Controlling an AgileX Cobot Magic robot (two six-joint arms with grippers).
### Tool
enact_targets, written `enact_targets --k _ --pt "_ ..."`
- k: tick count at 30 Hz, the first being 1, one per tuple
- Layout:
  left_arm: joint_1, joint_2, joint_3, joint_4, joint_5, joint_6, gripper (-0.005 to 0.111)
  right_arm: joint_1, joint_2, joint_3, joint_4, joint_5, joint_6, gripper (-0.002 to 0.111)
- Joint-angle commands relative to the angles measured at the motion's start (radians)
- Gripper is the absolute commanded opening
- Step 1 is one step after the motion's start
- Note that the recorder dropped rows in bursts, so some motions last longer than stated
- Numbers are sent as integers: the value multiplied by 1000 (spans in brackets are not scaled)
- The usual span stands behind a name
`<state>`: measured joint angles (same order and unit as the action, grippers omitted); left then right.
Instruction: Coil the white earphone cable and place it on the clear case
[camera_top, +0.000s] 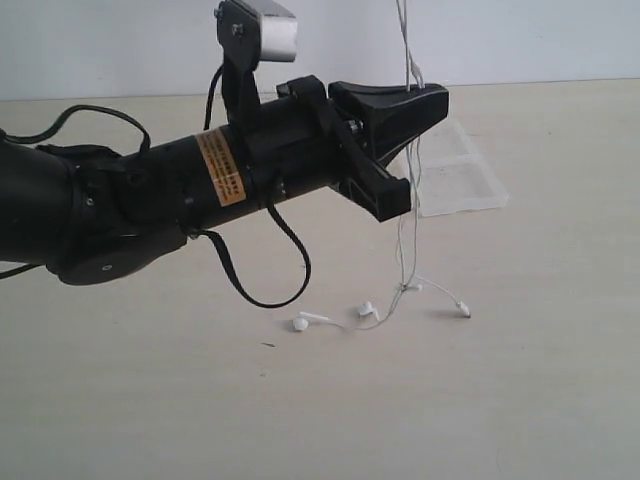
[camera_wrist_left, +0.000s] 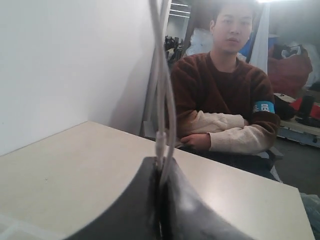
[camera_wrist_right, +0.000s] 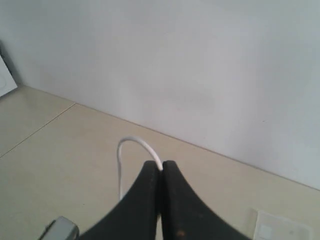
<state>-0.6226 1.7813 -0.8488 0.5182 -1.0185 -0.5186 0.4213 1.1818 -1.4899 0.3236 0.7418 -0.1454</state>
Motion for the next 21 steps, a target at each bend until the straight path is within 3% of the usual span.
enact_targets --k 1,6,21 --pt "-5 -73 -5 39 51 -16 0 -3 -80 123 -37 -101 -9 0" --pt "-5 -151 -5 119 240 -49 0 -62 -183 298 -29 -224 -9 0" --pt "-5 -221 -5 220 474 -112 0 -79 -414 827 27 -663 16 0"
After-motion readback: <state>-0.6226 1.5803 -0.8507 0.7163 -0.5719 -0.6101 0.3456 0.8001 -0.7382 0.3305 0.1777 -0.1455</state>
